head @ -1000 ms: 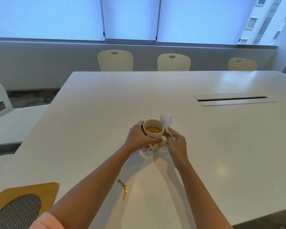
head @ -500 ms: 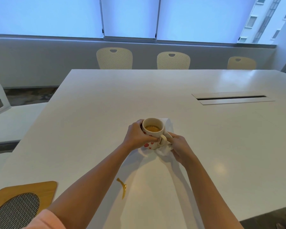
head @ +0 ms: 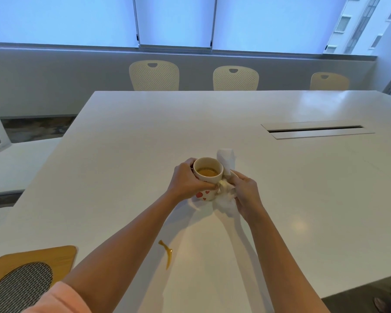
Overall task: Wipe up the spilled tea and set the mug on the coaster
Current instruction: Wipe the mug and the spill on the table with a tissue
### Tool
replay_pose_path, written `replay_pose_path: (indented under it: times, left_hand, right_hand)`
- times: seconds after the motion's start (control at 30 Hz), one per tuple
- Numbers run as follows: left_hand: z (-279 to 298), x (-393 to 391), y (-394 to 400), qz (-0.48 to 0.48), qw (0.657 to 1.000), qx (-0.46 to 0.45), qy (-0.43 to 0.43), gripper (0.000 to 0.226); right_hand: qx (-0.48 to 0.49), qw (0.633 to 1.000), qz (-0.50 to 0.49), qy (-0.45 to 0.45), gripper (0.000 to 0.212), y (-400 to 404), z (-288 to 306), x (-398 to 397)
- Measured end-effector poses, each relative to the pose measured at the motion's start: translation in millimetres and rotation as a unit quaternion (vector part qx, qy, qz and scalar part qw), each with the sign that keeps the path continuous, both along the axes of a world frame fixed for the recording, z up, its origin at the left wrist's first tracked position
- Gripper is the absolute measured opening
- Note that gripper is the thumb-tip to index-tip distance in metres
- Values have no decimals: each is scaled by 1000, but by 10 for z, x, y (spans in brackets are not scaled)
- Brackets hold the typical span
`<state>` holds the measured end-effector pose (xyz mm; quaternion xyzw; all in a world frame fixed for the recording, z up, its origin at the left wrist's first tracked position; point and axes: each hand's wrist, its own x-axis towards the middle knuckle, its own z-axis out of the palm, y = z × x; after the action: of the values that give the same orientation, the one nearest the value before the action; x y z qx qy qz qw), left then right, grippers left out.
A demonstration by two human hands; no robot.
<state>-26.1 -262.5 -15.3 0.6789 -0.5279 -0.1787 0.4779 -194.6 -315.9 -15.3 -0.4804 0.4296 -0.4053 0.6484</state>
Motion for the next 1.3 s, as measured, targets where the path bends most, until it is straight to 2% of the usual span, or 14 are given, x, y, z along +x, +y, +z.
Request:
replay_pose_path:
  times: [0.23,0.53,0.7,0.87,0.97,1.13,1.23,1.3]
  left_hand:
    - [19,-24,61,11,1000,-21,-8,75]
    - [141,-36,90,-19,999,-39,-25,78]
    - [266,-44,83,-43,997,-49,-35,80]
    - [399,-28,78,-59,996,-51,-44,79]
    - [453,-25,70,-59,996,-47,-39,77]
    - [517,-95,64,-64,996,-56,-31,75]
    - [571,-105,72,-56,996,-59,-24,70]
    - [594,-107,82,-53,997,-60,-20,67]
  right_hand:
    - [-48,993,97,-39,21,-17,-107,-9]
    - [-44,989,133,-45,26,-79,-203,-7]
    - [14,982,168,-84,24,-177,-257,-50]
    - [90,945,217,-228,32,-216,-290,-19]
    - [133,925,227,-274,28,-162,-290,63]
    - [237,881,161,-376,37,-13,-305,246]
    - [243,878,135,-391,41,13,-317,272]
    - [255,875,135,-388,33,9,-331,268]
